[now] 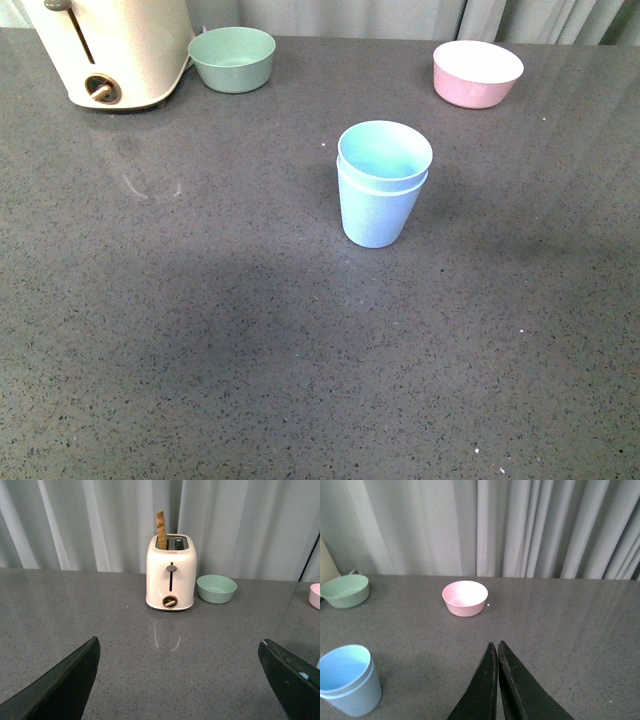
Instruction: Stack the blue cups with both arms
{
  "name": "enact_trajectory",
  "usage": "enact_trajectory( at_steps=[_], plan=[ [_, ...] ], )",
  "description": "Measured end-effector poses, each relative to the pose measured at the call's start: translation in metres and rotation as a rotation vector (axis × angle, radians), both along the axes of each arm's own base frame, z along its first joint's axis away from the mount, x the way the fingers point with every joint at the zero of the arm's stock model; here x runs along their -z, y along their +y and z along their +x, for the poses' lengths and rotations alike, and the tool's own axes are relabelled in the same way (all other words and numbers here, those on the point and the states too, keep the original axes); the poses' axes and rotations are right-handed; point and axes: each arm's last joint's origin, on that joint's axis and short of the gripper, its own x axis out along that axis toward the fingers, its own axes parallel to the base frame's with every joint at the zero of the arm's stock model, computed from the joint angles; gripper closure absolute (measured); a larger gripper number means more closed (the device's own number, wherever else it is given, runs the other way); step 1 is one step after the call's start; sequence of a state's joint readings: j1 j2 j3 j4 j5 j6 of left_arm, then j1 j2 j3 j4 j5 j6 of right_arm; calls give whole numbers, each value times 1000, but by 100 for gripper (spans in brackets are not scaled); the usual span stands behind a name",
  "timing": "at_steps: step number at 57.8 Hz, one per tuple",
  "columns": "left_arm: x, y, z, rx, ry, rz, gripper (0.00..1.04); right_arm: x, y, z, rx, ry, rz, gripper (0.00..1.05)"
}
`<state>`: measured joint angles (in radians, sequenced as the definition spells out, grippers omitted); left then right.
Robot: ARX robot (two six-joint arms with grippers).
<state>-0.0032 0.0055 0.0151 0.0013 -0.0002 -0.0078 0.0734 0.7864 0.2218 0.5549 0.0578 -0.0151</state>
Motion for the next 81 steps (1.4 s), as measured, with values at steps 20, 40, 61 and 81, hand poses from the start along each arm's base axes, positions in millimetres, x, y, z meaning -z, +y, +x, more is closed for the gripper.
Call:
enact_trajectory(
  at_steps=[20, 40, 61, 81],
  plan=[
    [0, 0, 0, 0, 0, 0, 9, 26, -10, -30, 12, -1, 5, 103],
    [0, 0, 0, 0, 0, 0, 9, 34, -10, -44, 13, -3, 5, 103],
    [0, 0, 0, 0, 0, 0, 9, 35, -11, -54, 14, -32, 5, 103],
    [0, 0, 0, 0, 0, 0, 9, 35, -11, -61, 14, -33, 5, 103]
  ],
)
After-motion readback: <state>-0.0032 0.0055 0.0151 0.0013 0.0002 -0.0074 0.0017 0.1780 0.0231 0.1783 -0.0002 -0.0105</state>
